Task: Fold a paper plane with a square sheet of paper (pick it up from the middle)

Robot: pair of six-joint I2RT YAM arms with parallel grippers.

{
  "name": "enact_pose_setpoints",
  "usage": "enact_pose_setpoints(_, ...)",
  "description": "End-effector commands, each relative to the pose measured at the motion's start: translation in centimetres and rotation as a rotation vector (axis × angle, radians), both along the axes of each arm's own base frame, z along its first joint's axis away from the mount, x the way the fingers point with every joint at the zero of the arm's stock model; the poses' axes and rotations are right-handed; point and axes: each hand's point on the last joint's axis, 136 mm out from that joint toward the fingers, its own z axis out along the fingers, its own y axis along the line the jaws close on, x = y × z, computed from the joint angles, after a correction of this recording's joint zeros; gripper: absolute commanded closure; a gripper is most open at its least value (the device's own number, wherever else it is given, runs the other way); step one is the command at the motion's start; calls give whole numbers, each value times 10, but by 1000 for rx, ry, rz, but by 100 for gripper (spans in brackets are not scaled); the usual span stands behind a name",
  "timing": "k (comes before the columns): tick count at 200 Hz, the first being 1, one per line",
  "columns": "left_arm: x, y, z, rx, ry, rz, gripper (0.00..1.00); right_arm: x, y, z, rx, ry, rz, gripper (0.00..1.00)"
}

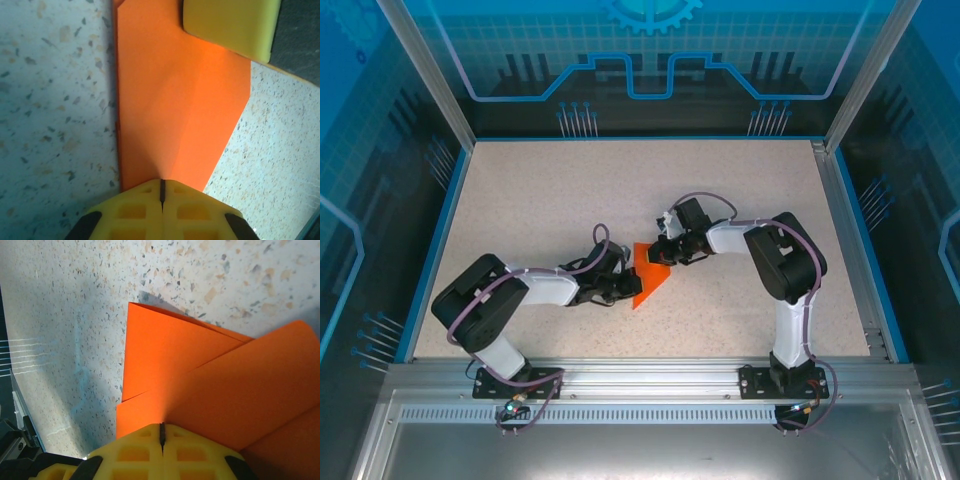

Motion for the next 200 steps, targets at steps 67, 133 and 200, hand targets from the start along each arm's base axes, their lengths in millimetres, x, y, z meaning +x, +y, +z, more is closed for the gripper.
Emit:
enact_pose_setpoints(67,-5,2,36,-8,62,41,98,-19,-28,-54,-146,100,-80,100)
enact_pose_setpoints(133,19,-20,31,-104,74,105,98,-21,-29,-61,-142,123,-106,100)
enact_pose_setpoints(200,19,-18,44,-107,36,98,97,-17,-20,-29,-112,65,-60,100)
